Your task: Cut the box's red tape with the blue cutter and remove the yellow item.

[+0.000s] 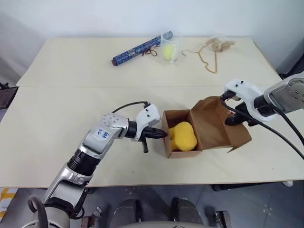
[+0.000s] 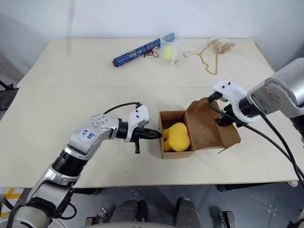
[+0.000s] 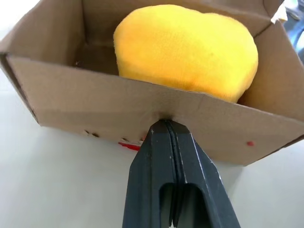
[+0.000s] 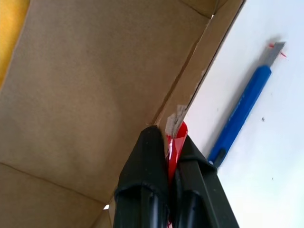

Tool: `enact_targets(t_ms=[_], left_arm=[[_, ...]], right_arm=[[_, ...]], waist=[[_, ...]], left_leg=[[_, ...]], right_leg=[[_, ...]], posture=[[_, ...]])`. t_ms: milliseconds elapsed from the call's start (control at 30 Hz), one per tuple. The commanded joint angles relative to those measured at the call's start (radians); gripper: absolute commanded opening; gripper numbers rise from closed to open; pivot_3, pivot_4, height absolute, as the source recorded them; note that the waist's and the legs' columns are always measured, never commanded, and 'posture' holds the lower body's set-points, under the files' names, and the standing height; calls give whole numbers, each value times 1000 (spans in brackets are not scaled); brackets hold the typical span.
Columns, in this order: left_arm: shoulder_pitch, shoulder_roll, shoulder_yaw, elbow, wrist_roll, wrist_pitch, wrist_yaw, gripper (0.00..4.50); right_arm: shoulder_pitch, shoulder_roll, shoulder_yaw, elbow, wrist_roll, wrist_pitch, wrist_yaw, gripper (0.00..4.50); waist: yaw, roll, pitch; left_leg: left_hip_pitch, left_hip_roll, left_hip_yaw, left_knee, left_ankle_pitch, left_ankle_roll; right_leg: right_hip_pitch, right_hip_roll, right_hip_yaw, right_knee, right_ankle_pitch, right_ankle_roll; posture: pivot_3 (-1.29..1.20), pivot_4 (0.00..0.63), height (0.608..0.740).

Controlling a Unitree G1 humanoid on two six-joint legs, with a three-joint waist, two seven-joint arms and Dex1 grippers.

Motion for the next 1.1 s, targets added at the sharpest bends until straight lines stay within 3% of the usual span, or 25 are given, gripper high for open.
enact_targets(t_ms=[33,200,400,467,600,733,867,967,1100], left_arm=[[4,14,18,-64,-17,6,-5,550],[20,71,76,-46,-14,-61,-21,2034],[69,167,213,-18,-109,-98,-134,3935],[120,214,264,-6,-133,-133,-176,4485],[267,239,410,14,-174,-312,-209,4485],[450,253,602,54,-215,-417,-194,4485],[568,267,703,70,-197,-538,-174,4485],[700,305,842,46,-298,-442,-197,4485],[740,345,840,-59,-364,-348,-201,4485]], right_arm=[[40,4,-110,-56,-32,3,7,709],[221,-118,-288,-83,-67,-190,149,2354],[575,-176,-565,-69,-164,-670,385,4495],[660,-162,-672,-28,-185,-772,427,4500],[789,-119,-865,116,-184,-1001,627,4500],[747,46,-1023,158,-124,-1146,622,4500],[769,97,-1028,77,-95,-1217,760,4500],[835,134,-991,-65,-78,-1284,880,4500],[924,157,-985,-160,-76,-1304,913,4500]], waist=[[1,0,0],[11,0,0],[11,0,0],[6,0,0],[-2,-1,0],[-9,-2,1],[-15,-2,1],[-16,-2,1],[1,-2,1]], left_leg=[[0,0,0,0,0,0],[-2,-1,0,0,0,0],[-1,-1,1,0,0,0],[0,-1,3,0,0,0],[6,-1,8,-2,0,0],[12,2,6,-2,0,-1],[14,5,7,-2,0,-2],[14,9,7,-2,-1,-3],[14,10,6,-1,-3,-3]], right_leg=[[0,0,0,0,0,0],[0,0,-1,0,0,0],[1,1,-2,-2,0,1],[2,1,-2,-2,0,1],[5,1,-1,-3,0,1],[9,1,1,-3,0,1],[8,2,4,0,0,0],[7,2,4,1,0,-1],[7,2,3,1,0,-1]], posture=[[0,150,740],[0,150,740],[0,150,740],[0,150,740],[0,150,740],[0,150,740],[0,150,740],[0,150,740],[0,150,740]])
